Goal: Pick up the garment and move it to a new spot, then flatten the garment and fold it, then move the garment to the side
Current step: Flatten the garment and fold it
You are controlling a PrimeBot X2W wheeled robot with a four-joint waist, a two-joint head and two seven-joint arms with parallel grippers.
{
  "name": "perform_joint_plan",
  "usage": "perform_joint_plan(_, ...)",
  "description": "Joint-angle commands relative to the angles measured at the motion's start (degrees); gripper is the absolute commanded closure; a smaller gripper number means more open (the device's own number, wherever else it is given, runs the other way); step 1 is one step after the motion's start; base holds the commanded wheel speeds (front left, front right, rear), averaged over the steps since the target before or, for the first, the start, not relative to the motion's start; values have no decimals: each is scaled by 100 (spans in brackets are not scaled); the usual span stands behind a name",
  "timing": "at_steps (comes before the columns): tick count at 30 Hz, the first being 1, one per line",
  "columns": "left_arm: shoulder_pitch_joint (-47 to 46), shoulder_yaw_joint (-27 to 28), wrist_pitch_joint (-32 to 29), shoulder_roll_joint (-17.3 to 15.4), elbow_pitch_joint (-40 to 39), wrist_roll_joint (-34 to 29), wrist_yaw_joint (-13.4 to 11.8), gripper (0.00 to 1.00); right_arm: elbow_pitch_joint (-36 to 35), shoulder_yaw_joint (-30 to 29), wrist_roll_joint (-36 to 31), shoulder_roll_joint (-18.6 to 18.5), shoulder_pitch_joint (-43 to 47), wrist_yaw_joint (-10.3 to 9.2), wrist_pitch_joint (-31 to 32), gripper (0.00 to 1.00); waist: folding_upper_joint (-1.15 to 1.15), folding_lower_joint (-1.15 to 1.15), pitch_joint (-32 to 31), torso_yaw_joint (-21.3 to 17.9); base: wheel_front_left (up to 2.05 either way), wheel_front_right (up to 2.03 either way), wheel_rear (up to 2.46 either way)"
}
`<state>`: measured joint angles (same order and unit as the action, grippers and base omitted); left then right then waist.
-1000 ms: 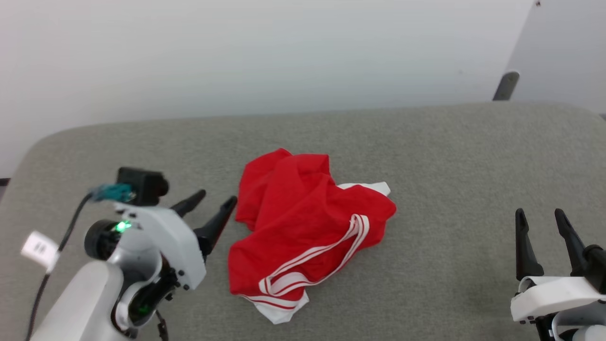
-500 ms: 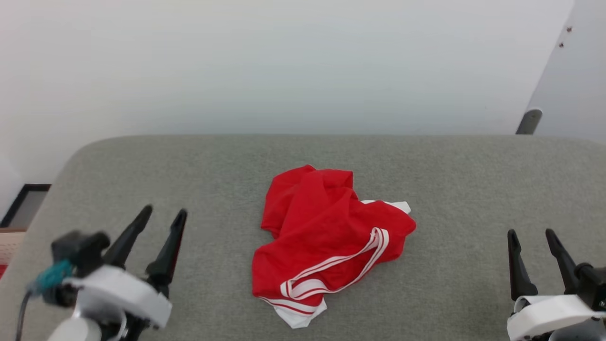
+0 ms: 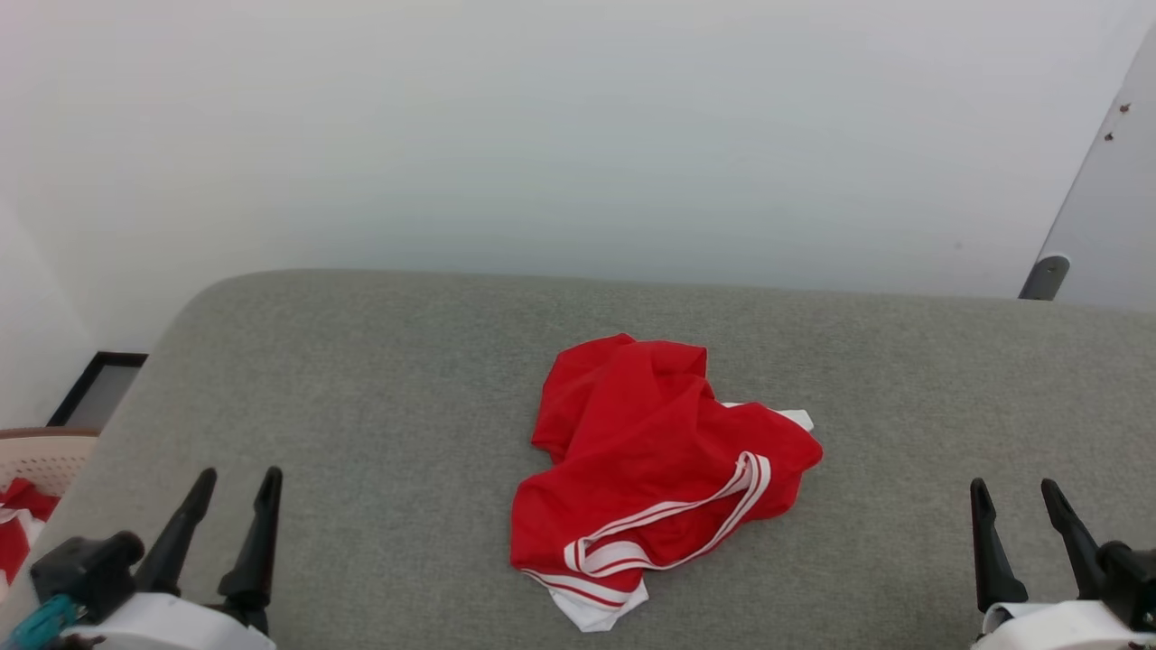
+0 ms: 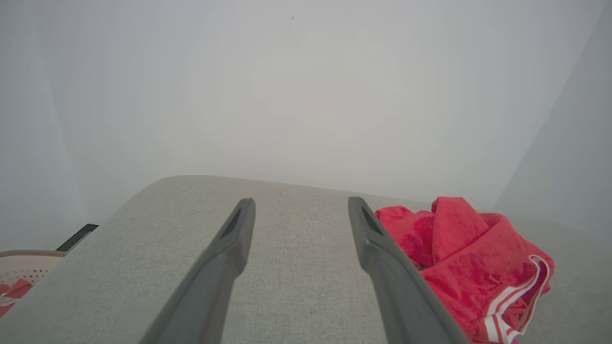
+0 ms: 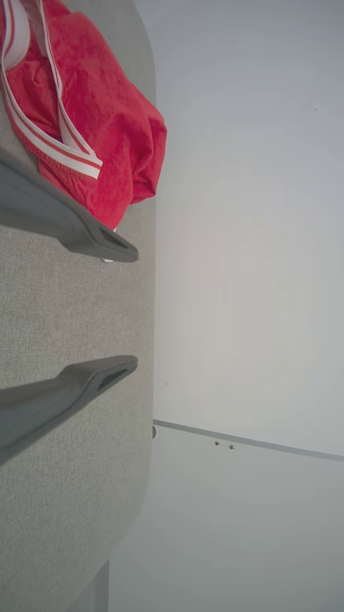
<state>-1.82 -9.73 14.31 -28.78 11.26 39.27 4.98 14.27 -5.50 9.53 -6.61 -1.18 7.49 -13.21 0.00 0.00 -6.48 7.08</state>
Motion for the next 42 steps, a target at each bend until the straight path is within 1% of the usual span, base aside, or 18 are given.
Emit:
perform_joint_plan(1, 62, 31, 32, 2, 5, -18, 14, 0, 5, -29, 9, 1, 66, 0, -47, 0, 0, 0, -17, 28, 0, 0, 0)
perform_joint_plan(16, 337, 537, 91, 178, -16, -248, 162, 0, -41, -110, -5, 111, 301, 0, -122, 0, 0, 0, -13, 65, 0, 0, 0)
perform_joint_plan(24, 381, 631, 84, 269, -5, -300, 219, 0, -57, -92, -13, 97, 274, 0, -124, 0, 0, 0, 15, 77, 0, 0, 0)
perform_joint_plan(32, 353, 687, 83, 360, 55, -332, 214, 0, -78, -52, -39, 107, 156, 0, -55, 0, 0, 0, 45, 159, 0, 0, 0)
perform_joint_plan(37, 352, 866, 83, 598, 22, -431, 150, 0, -101, -14, 90, 62, -10, 0, 113, 0, 0, 0, 90, 328, 0, 0, 0)
perform_joint_plan(42, 412, 1083, 83, 924, -147, -675, 155, 0, -92, 23, 241, -108, -293, 0, 379, 0, 0, 0, 194, 586, 0, 0, 0)
